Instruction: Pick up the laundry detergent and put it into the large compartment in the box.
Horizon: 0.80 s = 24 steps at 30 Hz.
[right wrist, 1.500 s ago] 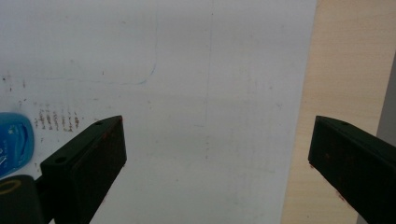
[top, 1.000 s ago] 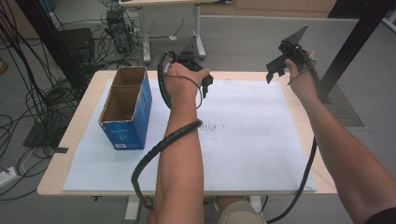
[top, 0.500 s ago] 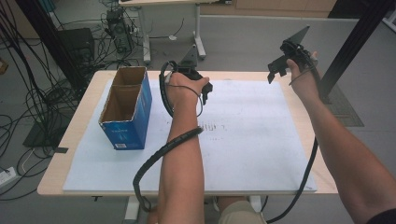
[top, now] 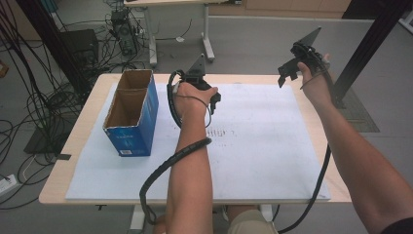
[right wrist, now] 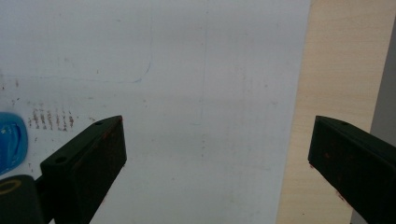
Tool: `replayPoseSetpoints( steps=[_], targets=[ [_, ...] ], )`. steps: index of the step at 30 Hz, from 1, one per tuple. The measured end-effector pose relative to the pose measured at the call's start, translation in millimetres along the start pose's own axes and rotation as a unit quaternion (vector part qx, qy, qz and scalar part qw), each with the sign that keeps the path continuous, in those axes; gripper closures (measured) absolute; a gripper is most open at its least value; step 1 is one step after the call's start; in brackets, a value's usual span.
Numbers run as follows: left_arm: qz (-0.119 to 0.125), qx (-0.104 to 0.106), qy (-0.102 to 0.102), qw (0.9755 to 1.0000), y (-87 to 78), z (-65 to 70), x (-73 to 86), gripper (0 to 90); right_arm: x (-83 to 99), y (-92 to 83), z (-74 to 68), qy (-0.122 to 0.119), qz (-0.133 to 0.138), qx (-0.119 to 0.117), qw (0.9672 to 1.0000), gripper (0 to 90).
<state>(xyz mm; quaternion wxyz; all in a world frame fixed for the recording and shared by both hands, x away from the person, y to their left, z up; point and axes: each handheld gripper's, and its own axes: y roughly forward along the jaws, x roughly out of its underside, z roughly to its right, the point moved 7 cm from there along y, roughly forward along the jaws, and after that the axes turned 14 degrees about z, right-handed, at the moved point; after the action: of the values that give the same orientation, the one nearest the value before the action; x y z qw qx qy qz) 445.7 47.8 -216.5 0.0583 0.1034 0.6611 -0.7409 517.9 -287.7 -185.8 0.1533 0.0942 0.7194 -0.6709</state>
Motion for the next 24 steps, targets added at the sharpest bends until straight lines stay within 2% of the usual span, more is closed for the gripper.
replayPoseSetpoints(
  steps=[17, 24],
  targets=[
    [-0.008, -0.01, 0.008, 0.9999, 16.3, 7.7, 4.2, 5.7, 0.9, 0.4, 2.4, 0.002, 0.0, 0.0, 1.0, 4.2],
    [-0.008, -0.015, 0.011, 0.9998, 17.8, 8.4, 4.7, 5.8, 1.4, 0.5, 4.2, 0.001, 0.0, -0.001, 1.0, 4.1]
  ],
)
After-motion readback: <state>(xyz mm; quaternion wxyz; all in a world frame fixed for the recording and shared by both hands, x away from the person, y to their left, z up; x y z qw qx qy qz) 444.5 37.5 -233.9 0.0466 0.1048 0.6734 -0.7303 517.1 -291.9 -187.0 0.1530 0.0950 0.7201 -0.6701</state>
